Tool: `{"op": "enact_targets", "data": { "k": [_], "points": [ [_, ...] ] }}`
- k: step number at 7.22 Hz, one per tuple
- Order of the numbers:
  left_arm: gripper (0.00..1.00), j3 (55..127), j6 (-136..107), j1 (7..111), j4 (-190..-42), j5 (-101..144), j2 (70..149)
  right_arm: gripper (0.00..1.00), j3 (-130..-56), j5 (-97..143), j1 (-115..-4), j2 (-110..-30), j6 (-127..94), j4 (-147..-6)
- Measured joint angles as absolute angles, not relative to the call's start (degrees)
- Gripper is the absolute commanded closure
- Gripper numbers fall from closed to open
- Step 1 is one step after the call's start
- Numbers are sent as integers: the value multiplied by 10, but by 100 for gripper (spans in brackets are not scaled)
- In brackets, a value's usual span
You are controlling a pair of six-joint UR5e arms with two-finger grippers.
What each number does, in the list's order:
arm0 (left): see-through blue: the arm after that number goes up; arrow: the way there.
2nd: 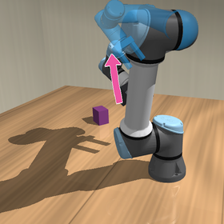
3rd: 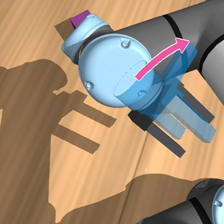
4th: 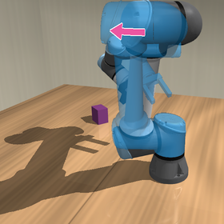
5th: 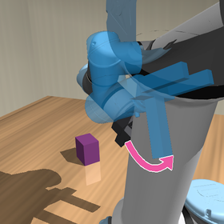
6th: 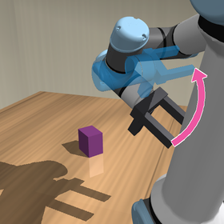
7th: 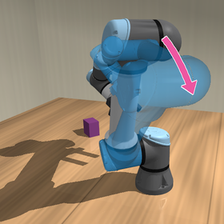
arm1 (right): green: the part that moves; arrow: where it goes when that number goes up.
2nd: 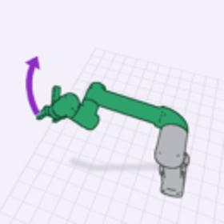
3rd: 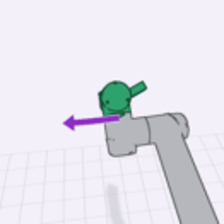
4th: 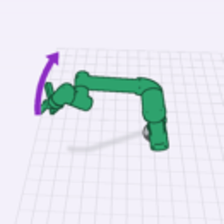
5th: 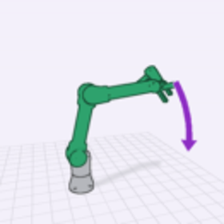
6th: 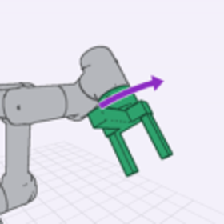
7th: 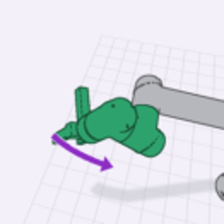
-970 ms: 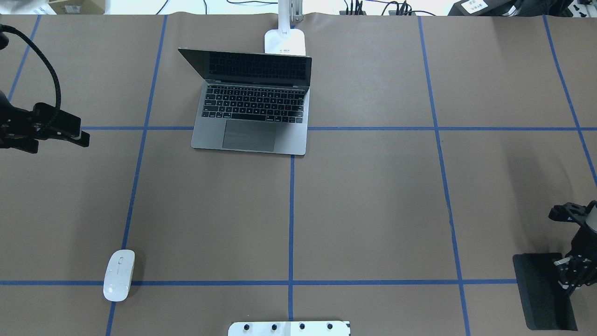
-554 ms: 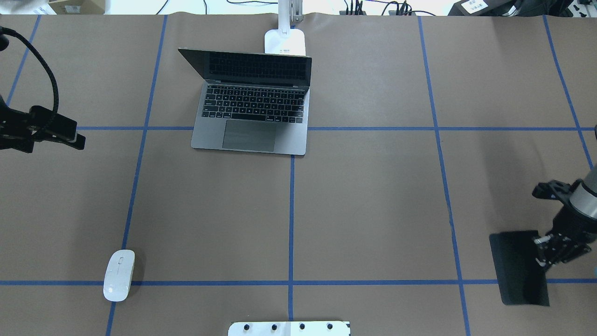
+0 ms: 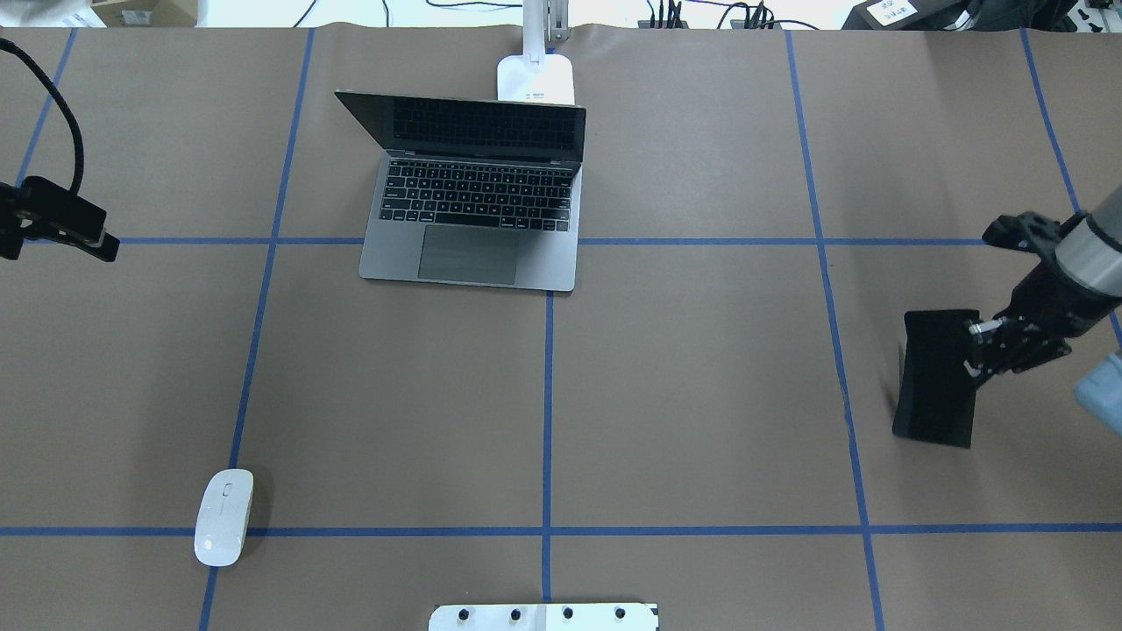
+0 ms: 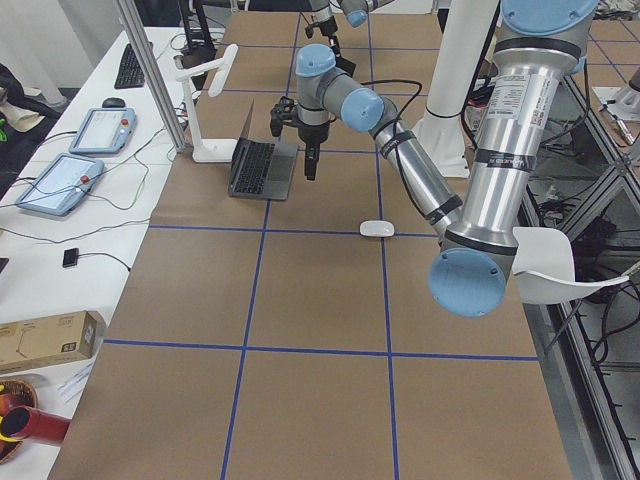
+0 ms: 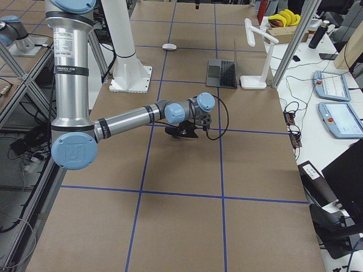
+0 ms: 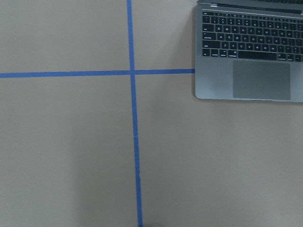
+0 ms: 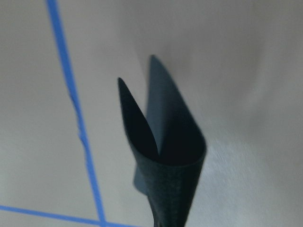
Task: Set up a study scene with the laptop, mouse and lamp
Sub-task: 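Carry the black mouse pad with the right gripper beside the laptop and lay it down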
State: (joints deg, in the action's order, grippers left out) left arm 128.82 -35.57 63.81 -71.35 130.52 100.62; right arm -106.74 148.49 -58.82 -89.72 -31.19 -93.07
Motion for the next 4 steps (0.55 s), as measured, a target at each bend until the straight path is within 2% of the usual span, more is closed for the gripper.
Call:
{"op": "enact_targets", "data": {
  "k": [4],
  "points": [
    [1, 1126, -145, 754, -719, 1305, 1008, 100, -1088, 1392, -630, -736, -319, -1070]
  ]
}}
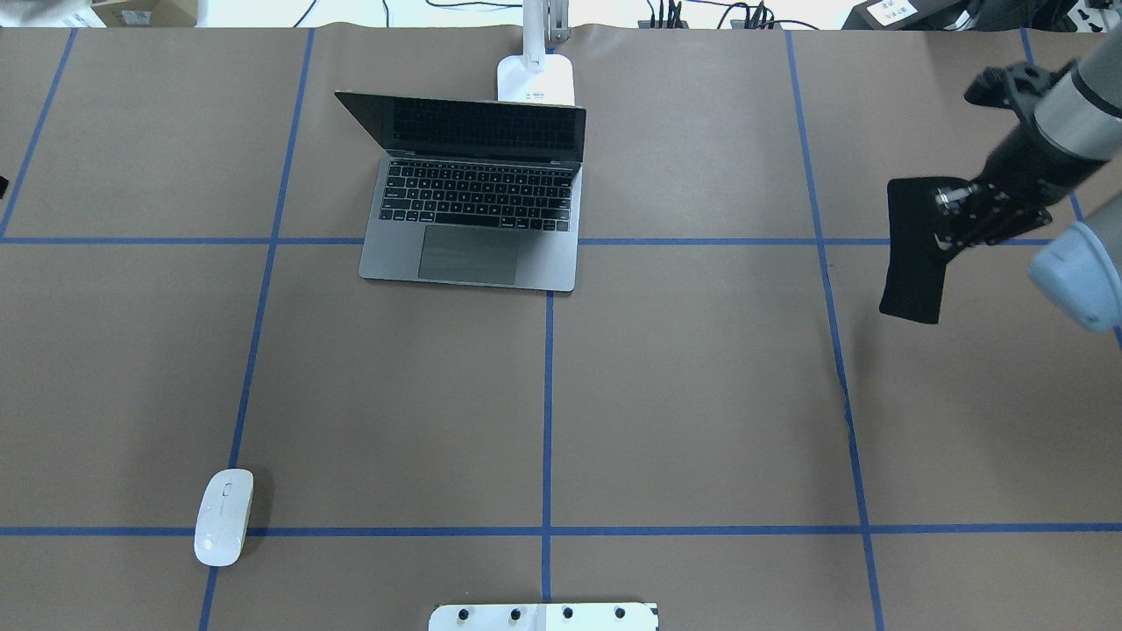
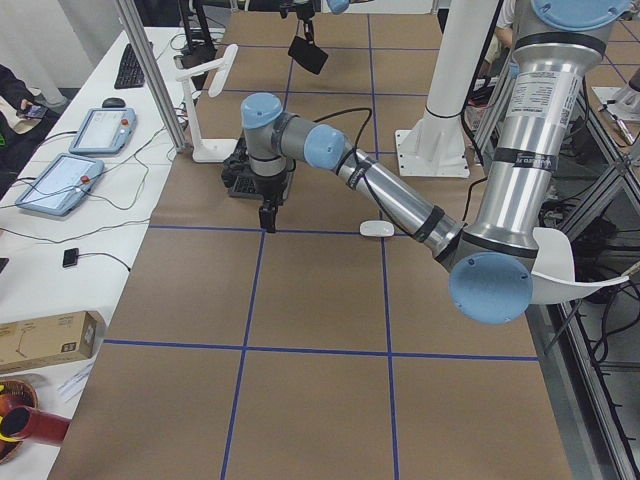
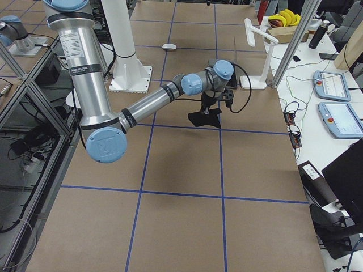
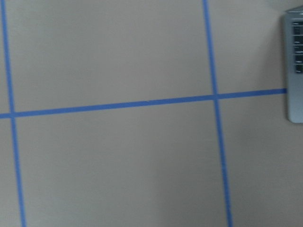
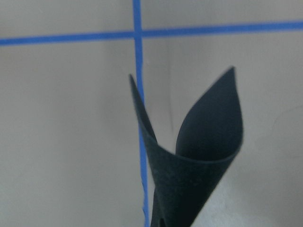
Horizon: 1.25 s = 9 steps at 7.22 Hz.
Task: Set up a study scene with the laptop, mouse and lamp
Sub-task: 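Carry the black mouse pad with the right gripper beside the laptop and lay it down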
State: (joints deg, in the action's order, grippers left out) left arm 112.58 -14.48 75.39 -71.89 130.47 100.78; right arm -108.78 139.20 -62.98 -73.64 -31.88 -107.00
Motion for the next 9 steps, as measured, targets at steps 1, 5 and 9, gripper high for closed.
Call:
{"op": "enact_targets", "data": {
  "k": [1, 5, 9],
  "points": [
    [1, 1097, -101, 777, -721, 1304, 1008, 100, -1091, 1373, -625, -697, -330, -1101],
    [1, 987, 55, 869, -761, 1304, 1006, 100, -1087, 1308, -532, -605, -450, -1117],
    [1, 947, 146, 927, -769, 1303, 1004, 100, -1057, 1255, -460, -559, -567, -1035]
  ]
}}
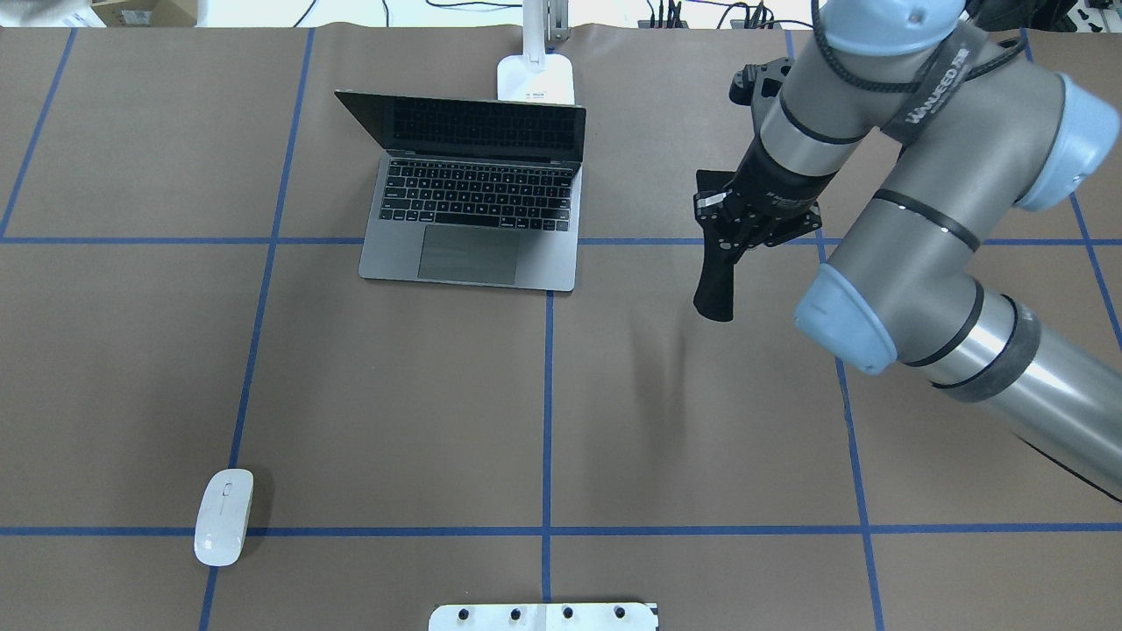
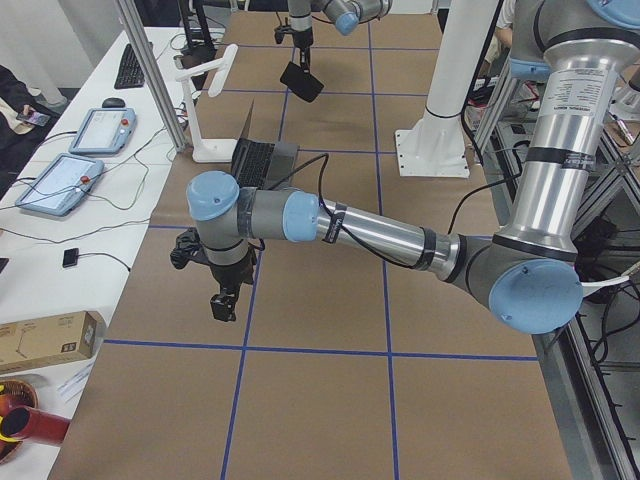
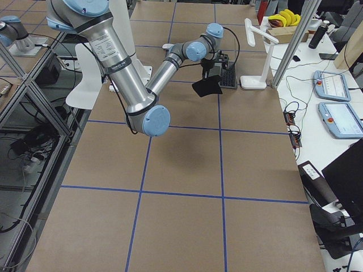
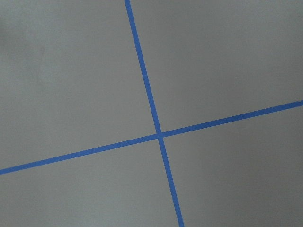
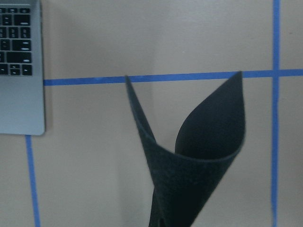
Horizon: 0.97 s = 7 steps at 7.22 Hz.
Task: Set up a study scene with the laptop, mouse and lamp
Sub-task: 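Carry the black mouse pad with the right gripper beside the laptop and lay it down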
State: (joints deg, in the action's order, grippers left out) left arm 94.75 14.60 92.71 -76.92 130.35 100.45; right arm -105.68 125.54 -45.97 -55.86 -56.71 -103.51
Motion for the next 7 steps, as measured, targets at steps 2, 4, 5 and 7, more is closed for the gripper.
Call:
{"op": "enact_targets", "data": {
  "k": [2, 4, 5, 7],
  "points": [
    [1, 946, 167, 943, -769, 1303, 999, 1, -1035, 1221, -435, -530, -596, -1019],
    [1, 946, 172, 947, -769, 1303, 996, 0, -1023, 1187, -431, -520, -591, -1014],
    [0, 946, 170, 947, -768, 1304, 995, 0, -1021, 1177, -434, -520, -582, -1014],
    [0, 949, 150, 947, -768, 1306, 995, 0, -1021, 1172, -448, -528, -571, -1013]
  ]
}}
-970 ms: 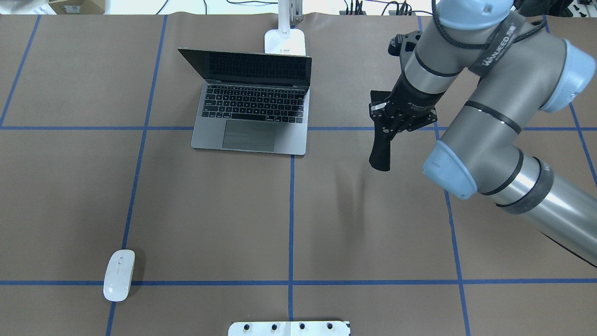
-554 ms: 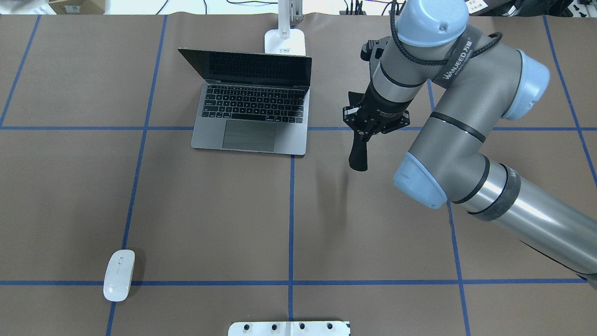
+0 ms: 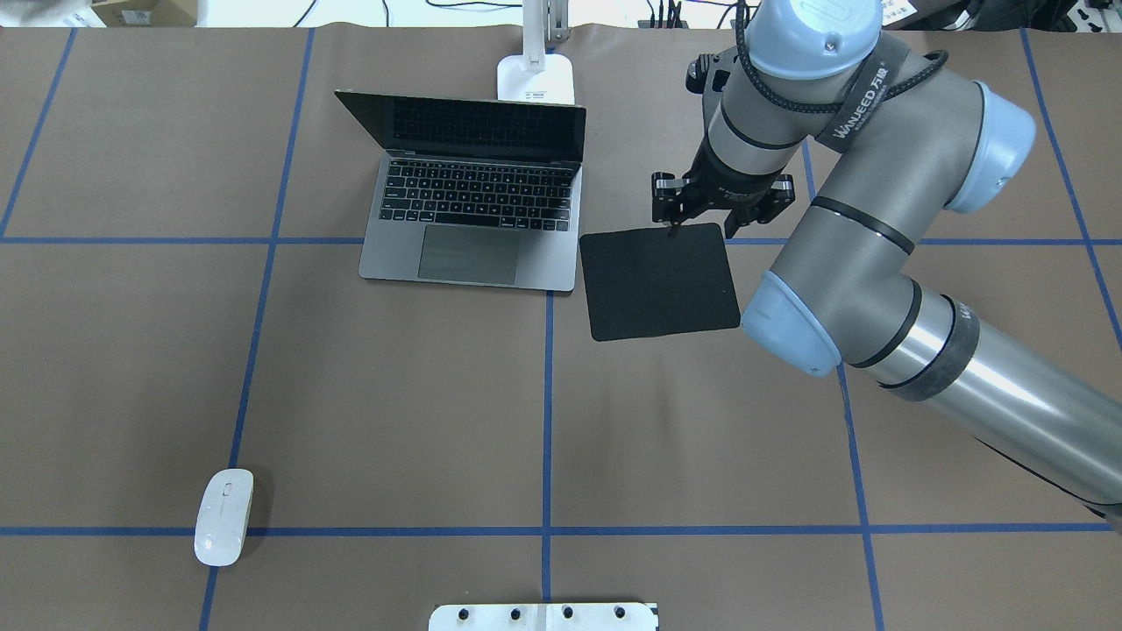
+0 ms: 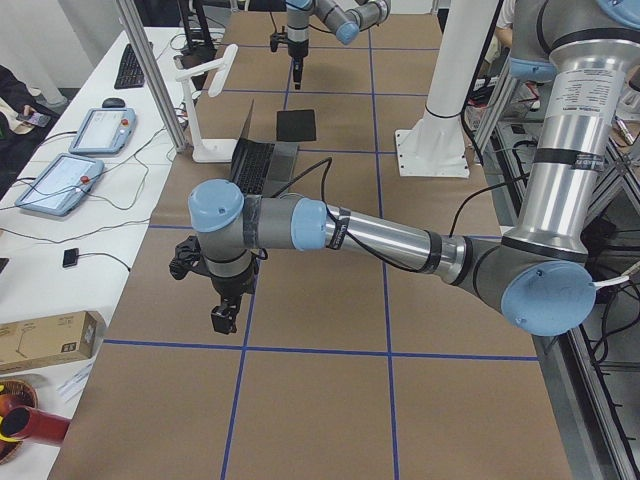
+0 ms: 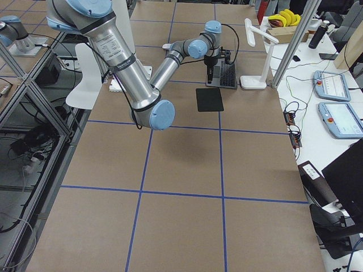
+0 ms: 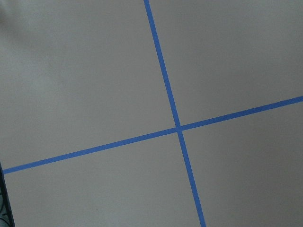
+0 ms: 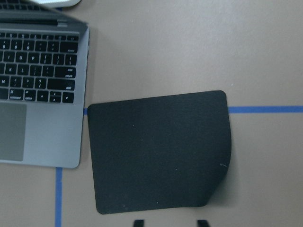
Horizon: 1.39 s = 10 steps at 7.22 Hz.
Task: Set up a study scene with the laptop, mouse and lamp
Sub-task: 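Carry the black mouse pad with the right gripper beside the laptop and lay it down, then withdraw the right gripper while the left gripper reaches toward the white mouse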
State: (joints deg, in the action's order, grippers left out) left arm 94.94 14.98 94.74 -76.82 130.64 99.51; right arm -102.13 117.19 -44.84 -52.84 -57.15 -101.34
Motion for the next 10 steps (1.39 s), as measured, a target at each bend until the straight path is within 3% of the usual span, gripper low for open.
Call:
{"op": "enact_targets", "data": {
  "k": [5, 10],
  "points": [
    [0, 1013, -65, 917, -770, 1355, 984, 0, -1058, 1177, -493, -665, -490, -1013],
    [0, 1182, -368, 734, -812, 1360, 911, 0, -1089, 1199, -583, -818, -316, -1009]
  ]
}}
